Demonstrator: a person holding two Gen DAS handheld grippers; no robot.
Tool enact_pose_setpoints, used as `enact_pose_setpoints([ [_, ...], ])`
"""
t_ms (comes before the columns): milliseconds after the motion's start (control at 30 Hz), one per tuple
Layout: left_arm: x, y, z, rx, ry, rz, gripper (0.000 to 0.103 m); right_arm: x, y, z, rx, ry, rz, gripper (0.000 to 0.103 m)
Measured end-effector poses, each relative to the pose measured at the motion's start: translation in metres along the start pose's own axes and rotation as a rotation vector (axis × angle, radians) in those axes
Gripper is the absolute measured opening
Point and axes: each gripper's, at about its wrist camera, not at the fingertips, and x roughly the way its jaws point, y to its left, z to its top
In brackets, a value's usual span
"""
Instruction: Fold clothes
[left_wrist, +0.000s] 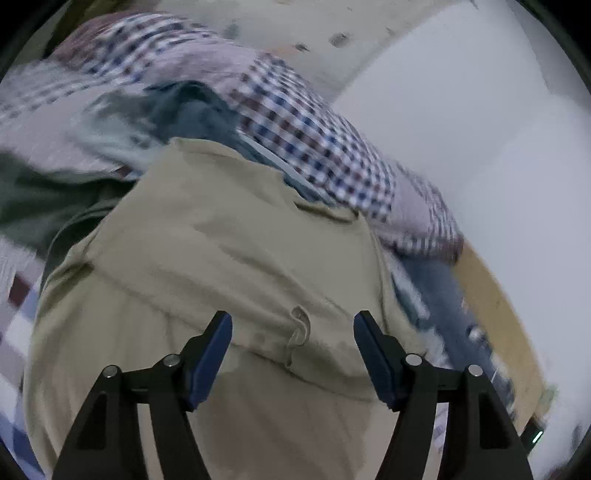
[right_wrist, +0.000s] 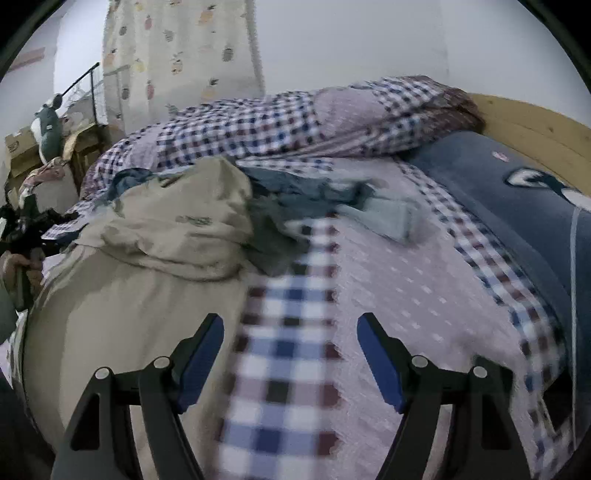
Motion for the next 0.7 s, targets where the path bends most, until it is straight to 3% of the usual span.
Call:
enact_pose_setpoints([
  [133,0.031,-0.022,-0.001,0.111,0.089,-0.039,0.072,0.019,0.038,0.022,-0.008,-0.015,0.049,0.078],
  [267,0.076,-0.037,-0.005,0.161,0.27,0.029,0.071,0.039,0.073,0.04,-0.032,-0.019,0.082,0.078],
  [400,0.102,-0.033,-0.003,0.111,0.385,0.036,0.054,0.049,0.093,0.055,-0.025,-0.049,0.082,0.078],
  [567,0.102,-0.043,0.007,0.089,0.346,-0.151,0.019,0.065,0.098,0.056,0.002,-0.056,0.113,0.078],
  [600,0.103,-0.046,0.007,0.091,0.337,-0.18,0.004,0.068,0.098,0.054,0.002,-0.051,0.126,0.078],
  [700,0.096,-0.069,0.007,0.172,0.267,-0.221,0.003,0.081,0.096,0.048,-0.026,-0.032,0.125,0.078],
])
